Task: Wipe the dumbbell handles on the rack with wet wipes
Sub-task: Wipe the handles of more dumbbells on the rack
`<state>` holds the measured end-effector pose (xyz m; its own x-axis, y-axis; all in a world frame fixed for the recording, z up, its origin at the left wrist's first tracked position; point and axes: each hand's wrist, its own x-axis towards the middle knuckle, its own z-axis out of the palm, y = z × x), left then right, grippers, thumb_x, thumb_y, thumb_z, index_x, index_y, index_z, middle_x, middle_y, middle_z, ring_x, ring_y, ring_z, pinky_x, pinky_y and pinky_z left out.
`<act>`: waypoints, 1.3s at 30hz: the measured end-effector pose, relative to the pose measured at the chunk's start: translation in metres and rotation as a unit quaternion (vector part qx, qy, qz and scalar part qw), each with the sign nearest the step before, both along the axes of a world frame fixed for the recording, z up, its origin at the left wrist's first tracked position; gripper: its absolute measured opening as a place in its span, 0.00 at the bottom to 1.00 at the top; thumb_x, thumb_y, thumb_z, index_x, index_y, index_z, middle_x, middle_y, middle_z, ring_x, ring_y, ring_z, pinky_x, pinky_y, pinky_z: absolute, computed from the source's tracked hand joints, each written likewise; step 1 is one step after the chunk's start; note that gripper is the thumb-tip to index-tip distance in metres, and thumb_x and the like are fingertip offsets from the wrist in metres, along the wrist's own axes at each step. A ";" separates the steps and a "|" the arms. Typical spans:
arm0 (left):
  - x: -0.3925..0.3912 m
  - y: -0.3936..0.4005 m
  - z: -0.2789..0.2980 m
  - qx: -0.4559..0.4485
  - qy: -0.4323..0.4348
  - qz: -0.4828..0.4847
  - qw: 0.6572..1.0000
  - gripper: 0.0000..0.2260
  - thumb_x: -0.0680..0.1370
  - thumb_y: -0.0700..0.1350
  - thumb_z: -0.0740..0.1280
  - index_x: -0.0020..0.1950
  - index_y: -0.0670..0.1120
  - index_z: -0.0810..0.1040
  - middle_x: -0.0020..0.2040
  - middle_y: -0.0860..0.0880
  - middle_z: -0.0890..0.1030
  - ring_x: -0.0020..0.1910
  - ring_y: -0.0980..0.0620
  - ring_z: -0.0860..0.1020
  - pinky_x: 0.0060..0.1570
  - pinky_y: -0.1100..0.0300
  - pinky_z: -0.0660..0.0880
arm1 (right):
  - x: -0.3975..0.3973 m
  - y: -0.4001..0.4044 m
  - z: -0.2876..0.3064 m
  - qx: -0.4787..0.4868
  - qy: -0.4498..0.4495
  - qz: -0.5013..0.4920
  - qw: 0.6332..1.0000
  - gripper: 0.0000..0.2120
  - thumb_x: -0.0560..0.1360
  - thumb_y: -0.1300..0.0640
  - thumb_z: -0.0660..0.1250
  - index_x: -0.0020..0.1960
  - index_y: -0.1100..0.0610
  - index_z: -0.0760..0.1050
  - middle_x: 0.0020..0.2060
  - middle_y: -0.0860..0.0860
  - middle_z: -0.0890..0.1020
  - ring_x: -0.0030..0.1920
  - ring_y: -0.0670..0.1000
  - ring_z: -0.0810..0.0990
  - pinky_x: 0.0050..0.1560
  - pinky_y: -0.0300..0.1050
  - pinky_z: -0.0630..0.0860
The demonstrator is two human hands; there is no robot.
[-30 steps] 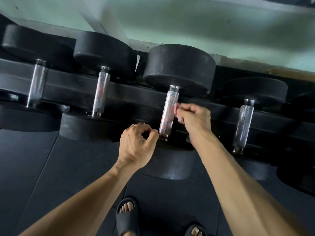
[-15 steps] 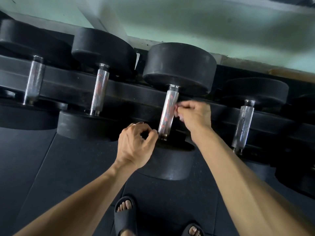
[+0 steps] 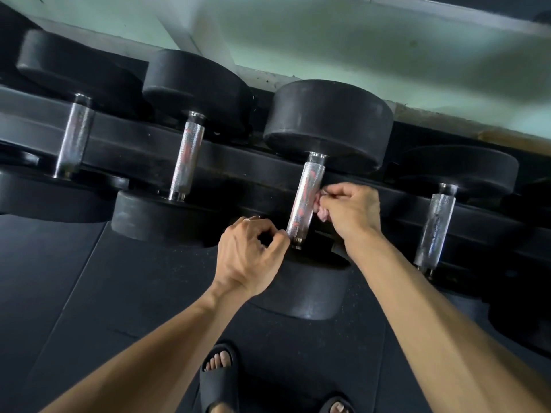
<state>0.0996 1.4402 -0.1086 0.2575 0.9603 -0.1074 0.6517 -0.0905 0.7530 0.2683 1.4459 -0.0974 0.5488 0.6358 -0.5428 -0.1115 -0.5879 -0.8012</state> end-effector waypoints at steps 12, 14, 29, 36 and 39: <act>0.000 -0.001 -0.001 -0.003 0.010 0.003 1.000 0.17 0.67 0.59 0.57 0.29 0.49 0.76 0.30 0.54 0.77 0.40 0.56 0.75 0.40 0.59 0.68 | -0.002 0.000 -0.005 0.030 0.011 -0.008 0.999 0.04 0.75 0.70 0.70 0.44 0.62 0.80 0.35 0.58 0.85 0.27 0.45 0.78 0.32 0.37 0.76; 0.000 -0.001 0.000 -0.004 0.010 0.003 1.000 0.16 0.67 0.60 0.57 0.28 0.51 0.74 0.30 0.55 0.76 0.39 0.56 0.74 0.39 0.59 0.67 | -0.003 -0.019 -0.013 -0.045 -0.043 0.087 0.994 0.06 0.74 0.64 0.73 0.41 0.55 0.80 0.36 0.55 0.86 0.30 0.45 0.80 0.35 0.40 0.77; 0.001 -0.001 0.001 0.000 0.024 0.000 1.000 0.14 0.67 0.60 0.57 0.28 0.54 0.71 0.29 0.55 0.74 0.37 0.56 0.73 0.38 0.62 0.67 | 0.010 -0.016 -0.011 -0.046 0.112 0.067 0.990 0.10 0.73 0.72 0.70 0.40 0.59 0.80 0.37 0.56 0.85 0.32 0.50 0.82 0.38 0.41 0.81; 0.000 0.001 -0.003 0.006 0.031 0.001 1.000 0.16 0.68 0.59 0.58 0.29 0.50 0.75 0.29 0.54 0.75 0.37 0.56 0.73 0.36 0.67 0.65 | 0.007 0.006 -0.028 0.031 0.209 -0.078 0.974 0.14 0.76 0.74 0.64 0.45 0.58 0.82 0.37 0.50 0.85 0.37 0.45 0.83 0.45 0.40 0.82; 0.000 0.001 -0.003 0.009 0.031 0.004 0.999 0.17 0.68 0.58 0.58 0.29 0.48 0.75 0.29 0.54 0.74 0.37 0.56 0.73 0.35 0.69 0.63 | 0.010 -0.010 -0.030 0.017 0.207 -0.004 0.978 0.12 0.75 0.72 0.68 0.44 0.57 0.83 0.34 0.52 0.85 0.34 0.49 0.82 0.40 0.42 0.80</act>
